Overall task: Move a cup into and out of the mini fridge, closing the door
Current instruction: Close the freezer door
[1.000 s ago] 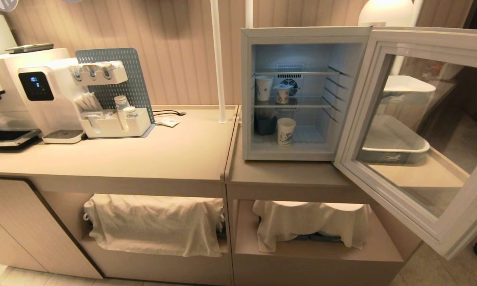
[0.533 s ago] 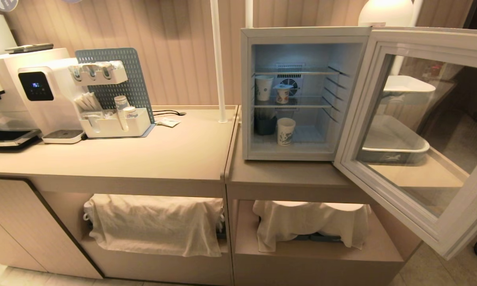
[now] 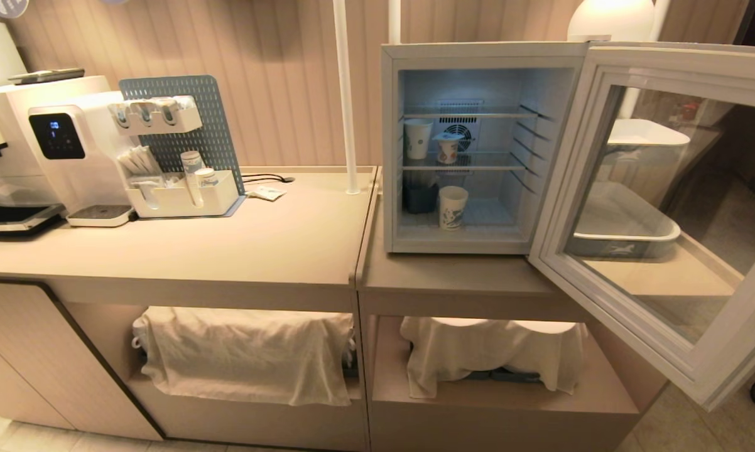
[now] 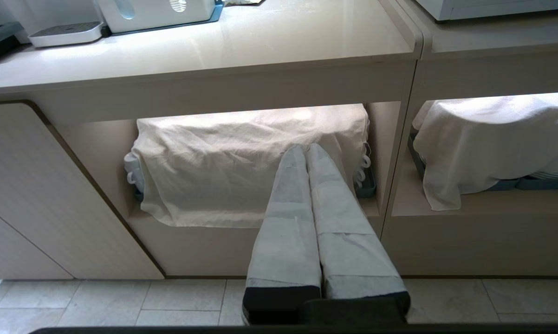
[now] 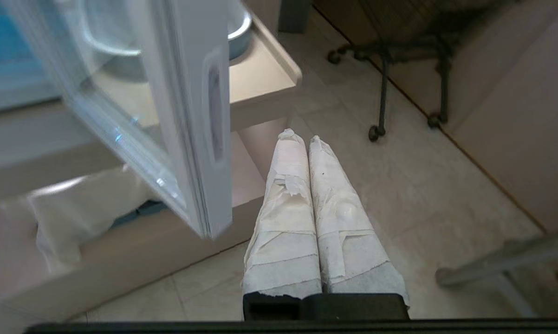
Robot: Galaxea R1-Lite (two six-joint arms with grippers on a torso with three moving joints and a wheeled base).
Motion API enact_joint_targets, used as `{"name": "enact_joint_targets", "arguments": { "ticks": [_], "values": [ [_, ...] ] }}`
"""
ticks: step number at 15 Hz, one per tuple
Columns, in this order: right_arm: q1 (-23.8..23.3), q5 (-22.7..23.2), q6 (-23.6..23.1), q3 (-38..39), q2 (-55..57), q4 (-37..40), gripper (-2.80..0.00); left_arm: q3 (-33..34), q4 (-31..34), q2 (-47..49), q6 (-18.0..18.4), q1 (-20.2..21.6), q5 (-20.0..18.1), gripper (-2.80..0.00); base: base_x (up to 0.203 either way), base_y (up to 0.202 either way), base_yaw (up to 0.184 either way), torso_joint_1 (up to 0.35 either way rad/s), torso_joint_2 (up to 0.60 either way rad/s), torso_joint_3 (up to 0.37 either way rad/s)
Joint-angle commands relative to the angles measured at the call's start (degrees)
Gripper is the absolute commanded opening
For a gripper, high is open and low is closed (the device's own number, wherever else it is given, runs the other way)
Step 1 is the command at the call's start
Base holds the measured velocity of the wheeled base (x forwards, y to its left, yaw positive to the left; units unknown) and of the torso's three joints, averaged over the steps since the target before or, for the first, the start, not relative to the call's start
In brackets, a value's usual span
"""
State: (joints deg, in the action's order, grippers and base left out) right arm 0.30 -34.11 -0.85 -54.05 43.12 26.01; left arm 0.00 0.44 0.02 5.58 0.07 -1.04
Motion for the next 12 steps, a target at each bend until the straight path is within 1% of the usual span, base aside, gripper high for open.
{"name": "enact_joint_targets", "arguments": {
  "ticks": [1,3,4,6,7,12],
  "values": [
    [-2.98,-1.26,1.16,-1.12,8.72,-2.10,-2.80,0.00,0.00,-0.02,0.04,0.01,-0.01,-2.80,0.000,0.000,0.000,0.000,0.00,0.000],
    [-7.85,-1.59,1.09,-1.46,12.05,-6.50,-2.80,0.00,0.00,-0.02,0.04,0.01,-0.01,-2.80,0.000,0.000,0.000,0.000,0.00,0.000],
    [-8.90,-1.59,0.02,-1.51,12.67,-7.79,-2.80,0.00,0.00,-0.02,0.04,0.01,0.02,-2.80,0.000,0.000,0.000,0.000,0.00,0.000],
    [-11.32,-1.51,-4.02,-1.81,12.04,-8.23,-2.80,0.00,0.00,-0.02,0.04,0.01,0.08,-2.80,0.000,0.000,0.000,0.000,0.00,0.000],
    [-13.21,-1.38,-4.92,-1.90,11.72,-8.84,-2.80,0.00,0.00,-0.02,0.04,0.01,0.08,-2.80,0.000,0.000,0.000,0.000,0.00,0.000],
    [-24.30,-1.86,-6.30,-2.63,12.72,-9.90,-2.80,0.00,0.00,-0.02,0.04,0.01,0.01,-2.80,0.000,0.000,0.000,0.000,0.00,0.000]
  ]
}}
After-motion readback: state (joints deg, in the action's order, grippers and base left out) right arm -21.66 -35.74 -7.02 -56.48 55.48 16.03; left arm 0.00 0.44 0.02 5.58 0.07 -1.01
